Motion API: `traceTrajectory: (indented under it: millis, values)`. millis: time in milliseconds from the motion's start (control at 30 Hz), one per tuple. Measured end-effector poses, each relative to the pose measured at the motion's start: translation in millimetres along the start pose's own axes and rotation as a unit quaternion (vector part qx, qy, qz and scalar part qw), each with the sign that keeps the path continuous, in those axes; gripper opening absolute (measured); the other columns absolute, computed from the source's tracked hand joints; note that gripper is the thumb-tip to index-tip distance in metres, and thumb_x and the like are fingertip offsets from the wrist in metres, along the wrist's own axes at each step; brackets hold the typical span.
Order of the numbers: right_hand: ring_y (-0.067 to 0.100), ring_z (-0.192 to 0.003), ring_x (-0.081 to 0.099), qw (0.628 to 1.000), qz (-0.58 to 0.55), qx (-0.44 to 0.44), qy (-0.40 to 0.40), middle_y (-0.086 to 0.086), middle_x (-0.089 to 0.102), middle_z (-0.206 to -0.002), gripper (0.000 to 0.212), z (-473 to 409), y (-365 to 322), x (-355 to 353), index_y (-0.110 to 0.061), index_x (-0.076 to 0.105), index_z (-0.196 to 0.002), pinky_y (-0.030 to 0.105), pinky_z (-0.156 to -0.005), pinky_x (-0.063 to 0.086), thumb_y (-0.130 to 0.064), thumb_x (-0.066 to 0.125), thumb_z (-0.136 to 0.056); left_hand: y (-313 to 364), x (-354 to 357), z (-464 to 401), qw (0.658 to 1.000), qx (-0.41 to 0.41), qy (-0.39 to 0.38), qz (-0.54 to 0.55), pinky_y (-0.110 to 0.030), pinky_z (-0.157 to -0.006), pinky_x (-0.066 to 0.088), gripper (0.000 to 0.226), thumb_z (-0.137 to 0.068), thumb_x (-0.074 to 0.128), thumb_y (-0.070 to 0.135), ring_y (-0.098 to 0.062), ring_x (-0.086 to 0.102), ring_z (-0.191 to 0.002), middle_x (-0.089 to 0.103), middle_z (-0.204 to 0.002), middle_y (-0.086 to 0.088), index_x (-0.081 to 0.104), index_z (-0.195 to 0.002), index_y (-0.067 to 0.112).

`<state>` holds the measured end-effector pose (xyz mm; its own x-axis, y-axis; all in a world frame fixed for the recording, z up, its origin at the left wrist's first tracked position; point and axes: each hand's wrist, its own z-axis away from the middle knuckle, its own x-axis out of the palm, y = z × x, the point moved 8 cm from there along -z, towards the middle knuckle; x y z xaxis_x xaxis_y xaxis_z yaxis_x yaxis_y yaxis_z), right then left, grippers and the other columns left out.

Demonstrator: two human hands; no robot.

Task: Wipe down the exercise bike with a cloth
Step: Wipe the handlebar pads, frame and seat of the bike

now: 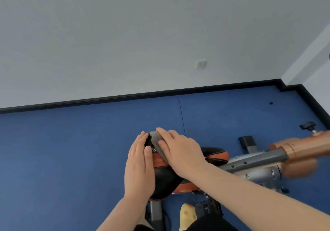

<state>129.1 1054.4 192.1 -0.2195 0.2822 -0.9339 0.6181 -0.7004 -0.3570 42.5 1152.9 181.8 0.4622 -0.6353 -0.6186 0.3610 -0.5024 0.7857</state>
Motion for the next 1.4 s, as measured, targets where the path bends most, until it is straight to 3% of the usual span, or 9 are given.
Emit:
traceTrajectory:
  millis: [200,400,567,733,900,1000,1100,1200,1400]
  values:
    - [0.026,-0.077,0.058,0.978,0.112,0.154,-0.089,-0.004,0.064,-0.092,0.020,19,87,-11,-0.024,0.048,-0.090,0.034,-0.059,0.033,-0.030,0.032,-0.100,4,4,-4,0.997,0.039,-0.026,-0.055,-0.025,-0.112,0.024,0.064,-0.093,0.012,0.058,0.021,0.012,-0.133,0.026,-0.152,0.027,0.033,-0.148,0.034]
    - [0.018,-0.090,0.060,0.982,0.015,0.157,0.100,-0.008,0.066,-0.101,0.046,11,8,-7,-0.028,0.058,-0.120,0.037,-0.082,0.039,-0.043,0.019,-0.100,10,11,-5,0.988,0.093,-0.088,-0.083,-0.009,-0.110,0.004,0.062,-0.099,0.011,0.053,0.010,-0.001,-0.144,0.014,-0.157,0.023,0.026,-0.153,0.025]
    - [0.012,-0.100,0.056,0.987,0.005,0.140,0.084,-0.014,0.062,-0.107,0.039,52,53,-22,-0.032,0.059,-0.122,0.032,-0.093,0.038,-0.047,0.031,-0.100,29,18,-8,0.930,0.263,-0.186,-0.179,-0.027,-0.121,-0.004,0.068,-0.096,0.004,0.057,-0.002,-0.002,-0.149,0.014,-0.160,0.013,0.022,-0.153,0.024]
    - [0.023,-0.121,0.045,0.860,-0.155,0.433,0.220,-0.002,0.054,-0.123,0.034,84,99,-15,-0.023,0.060,-0.118,0.037,-0.101,0.038,-0.037,0.035,-0.101,35,23,-10,0.909,0.298,-0.207,-0.207,-0.033,-0.121,0.001,0.066,-0.096,0.011,0.053,-0.013,0.021,-0.147,0.035,-0.155,0.007,0.042,-0.147,0.024]
    - [0.022,-0.139,0.021,0.850,-0.124,0.448,0.249,0.002,0.033,-0.147,0.044,82,76,-3,-0.021,0.045,-0.137,0.037,-0.113,0.024,-0.039,0.030,-0.101,36,23,-12,0.907,0.310,-0.207,-0.197,-0.040,-0.118,0.011,0.063,-0.096,0.021,0.047,-0.023,0.037,-0.141,0.048,-0.147,0.000,0.052,-0.140,0.015]
    - [0.022,-0.123,0.042,0.762,-0.253,0.540,0.252,0.007,0.049,-0.134,0.037,83,110,-9,-0.017,0.058,-0.123,0.038,-0.105,0.033,-0.034,0.031,-0.103,41,23,-10,0.890,0.338,-0.224,-0.210,-0.043,-0.113,0.020,0.060,-0.096,0.023,0.043,-0.023,0.048,-0.132,0.056,-0.139,0.000,0.058,-0.135,0.015]
    - [0.028,-0.136,0.032,0.694,-0.245,0.601,0.311,0.009,0.026,-0.153,0.048,87,83,3,-0.019,0.031,-0.148,0.039,-0.110,0.027,-0.034,0.032,-0.103,43,19,-19,0.880,0.371,-0.233,-0.184,-0.034,-0.100,0.027,0.053,-0.097,0.024,0.040,-0.019,0.056,-0.117,0.061,-0.130,0.007,0.065,-0.127,0.022]
    - [0.031,-0.145,0.014,0.683,-0.215,0.616,0.328,0.010,-0.006,-0.161,0.069,82,42,17,-0.020,-0.007,-0.155,0.037,-0.113,0.021,-0.037,0.034,-0.102,41,15,-38,0.879,0.386,-0.258,-0.106,-0.020,-0.101,0.019,0.049,-0.099,0.024,0.040,-0.004,0.046,-0.115,0.059,-0.128,0.018,0.066,-0.123,0.029]
    - [0.029,-0.144,0.021,0.665,-0.250,0.627,0.321,0.010,-0.010,-0.162,0.071,84,27,14,-0.017,-0.017,-0.152,0.038,-0.110,0.030,-0.039,0.029,-0.103,29,16,-47,0.832,0.435,-0.342,-0.025,-0.019,-0.119,0.004,0.051,-0.100,0.024,0.042,0.004,0.029,-0.139,0.044,-0.144,0.018,0.053,-0.137,0.024]
